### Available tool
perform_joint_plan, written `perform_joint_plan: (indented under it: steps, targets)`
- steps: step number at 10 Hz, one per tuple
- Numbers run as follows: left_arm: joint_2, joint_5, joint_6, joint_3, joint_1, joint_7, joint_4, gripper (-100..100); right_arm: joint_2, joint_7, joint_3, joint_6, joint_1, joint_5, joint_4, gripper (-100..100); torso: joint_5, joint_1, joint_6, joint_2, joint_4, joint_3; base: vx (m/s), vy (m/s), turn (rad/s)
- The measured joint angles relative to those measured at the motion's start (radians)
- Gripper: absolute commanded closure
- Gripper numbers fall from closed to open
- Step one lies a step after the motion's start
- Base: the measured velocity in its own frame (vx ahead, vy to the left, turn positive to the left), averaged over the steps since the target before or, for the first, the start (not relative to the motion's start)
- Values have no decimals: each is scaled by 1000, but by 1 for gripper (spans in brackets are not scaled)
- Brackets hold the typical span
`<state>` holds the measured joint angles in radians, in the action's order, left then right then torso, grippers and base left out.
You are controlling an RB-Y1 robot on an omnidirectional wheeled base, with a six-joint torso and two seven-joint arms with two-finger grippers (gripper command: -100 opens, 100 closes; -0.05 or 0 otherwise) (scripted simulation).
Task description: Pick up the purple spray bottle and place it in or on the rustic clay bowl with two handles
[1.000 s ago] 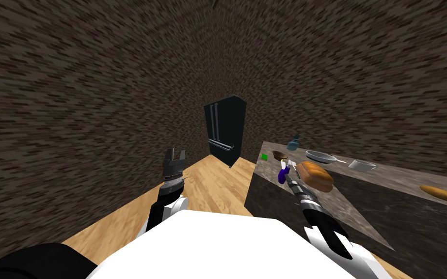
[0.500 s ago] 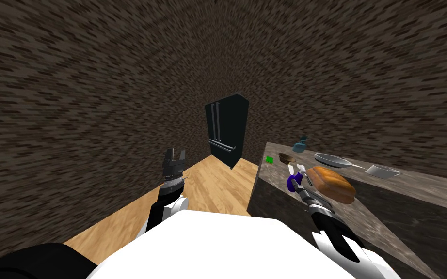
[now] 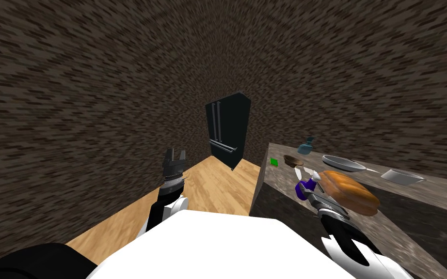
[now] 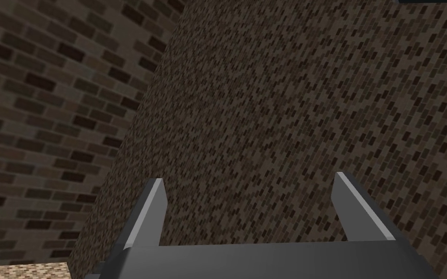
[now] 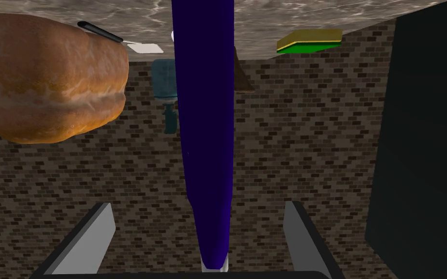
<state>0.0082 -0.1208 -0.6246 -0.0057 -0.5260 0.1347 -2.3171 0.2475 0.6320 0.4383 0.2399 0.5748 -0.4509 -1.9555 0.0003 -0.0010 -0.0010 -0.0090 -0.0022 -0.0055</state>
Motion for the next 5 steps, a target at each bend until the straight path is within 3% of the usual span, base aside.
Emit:
perform_joint_plan:
  steps: [1,2,5]
  targets:
    - [0,0,0,0,0,0,0,0,1,4,1,2,0,-1,1,0,0,-1,0,2,0,1,7,4,0]
    - [0,0,0,0,0,0,0,0,1,3,1,2,0,-1,1,-100,-1,-2,0,4,1,2,-12,-21,94]
    - [0,0,0,0,0,0,0,0,7,8,11,36,-56,-11,25,-100,-1,-6,0,8,2,5,-40,-39,66]
